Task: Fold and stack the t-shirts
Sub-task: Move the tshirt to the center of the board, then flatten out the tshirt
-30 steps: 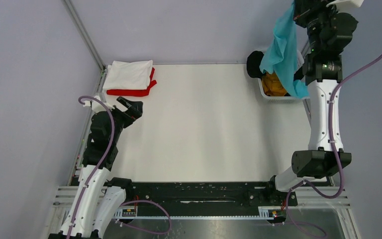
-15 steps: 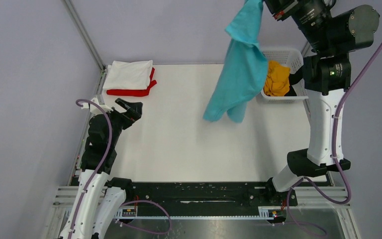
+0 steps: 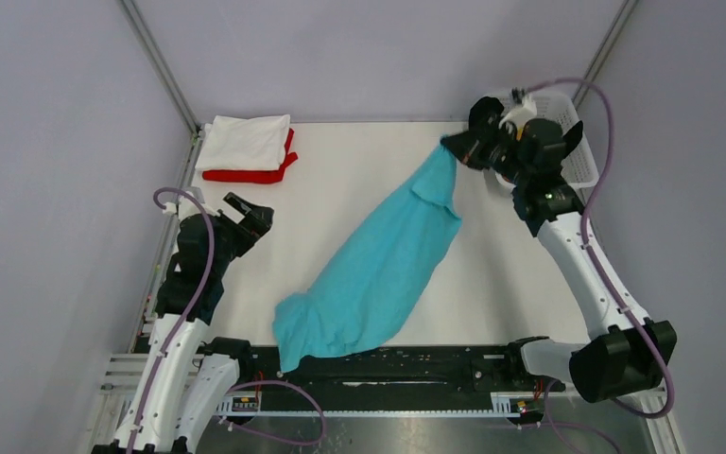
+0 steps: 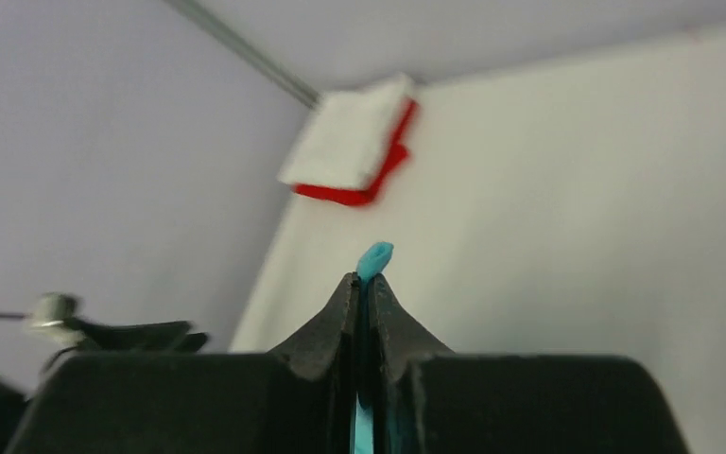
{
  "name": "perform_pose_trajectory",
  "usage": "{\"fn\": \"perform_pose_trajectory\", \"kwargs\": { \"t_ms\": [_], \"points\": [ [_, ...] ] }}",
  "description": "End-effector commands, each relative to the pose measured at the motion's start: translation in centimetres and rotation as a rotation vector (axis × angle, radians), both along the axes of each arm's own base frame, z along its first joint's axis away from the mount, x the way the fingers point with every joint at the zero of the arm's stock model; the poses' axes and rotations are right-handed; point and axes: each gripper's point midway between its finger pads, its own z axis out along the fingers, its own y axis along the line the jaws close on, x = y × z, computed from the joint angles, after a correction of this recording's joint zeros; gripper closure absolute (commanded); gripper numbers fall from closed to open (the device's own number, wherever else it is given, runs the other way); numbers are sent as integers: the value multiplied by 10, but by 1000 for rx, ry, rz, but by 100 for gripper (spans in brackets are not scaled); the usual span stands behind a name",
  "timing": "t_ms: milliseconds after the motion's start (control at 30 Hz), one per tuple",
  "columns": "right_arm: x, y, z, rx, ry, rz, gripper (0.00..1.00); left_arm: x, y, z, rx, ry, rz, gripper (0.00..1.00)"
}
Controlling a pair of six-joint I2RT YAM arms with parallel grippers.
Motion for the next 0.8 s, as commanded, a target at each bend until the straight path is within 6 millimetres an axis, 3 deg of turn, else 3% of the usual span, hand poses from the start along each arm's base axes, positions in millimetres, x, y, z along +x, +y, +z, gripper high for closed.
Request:
{"fn": "perform_pose_trajectory", "kwargs": {
  "t_ms": [0, 67, 100, 133, 167, 200, 233, 367, 467, 600, 767],
  "points": [
    [17, -71, -144, -158, 294, -331, 98, 1, -2, -11, -16, 89, 2, 1],
    [11, -98, -214, -233, 495, -427, 84, 2, -9, -23, -30, 132, -29, 1],
    [6, -108, -239, -259, 574, -453, 72, 1, -16, -28, -47, 150, -69, 1],
    [1, -116, -258, -277, 645, -471, 59, 0, -23, -34, -59, 172, -103, 1],
    [-3, -122, -271, -294, 697, -485, 37, -1, -28, -41, -66, 193, -134, 1],
    [-6, -127, -279, -322, 733, -497, 8, -4, -34, -49, -73, 216, -169, 1],
    [-12, -130, -287, -358, 771, -501, 2, -8, -39, -59, -77, 247, -201, 1],
    [-24, -138, -293, -406, 796, -518, 1, -32, -61, -95, -109, 359, -296, 1],
    [-39, -131, -303, -384, 800, -479, 0, -61, -69, -126, -48, 489, -312, 1],
    [-63, -124, -322, -410, 836, -442, 1, -105, -59, -161, 60, 668, -264, 1],
    [-80, -119, -346, -420, 902, -437, 2, -129, -55, -189, 75, 762, -244, 4]
  ]
}}
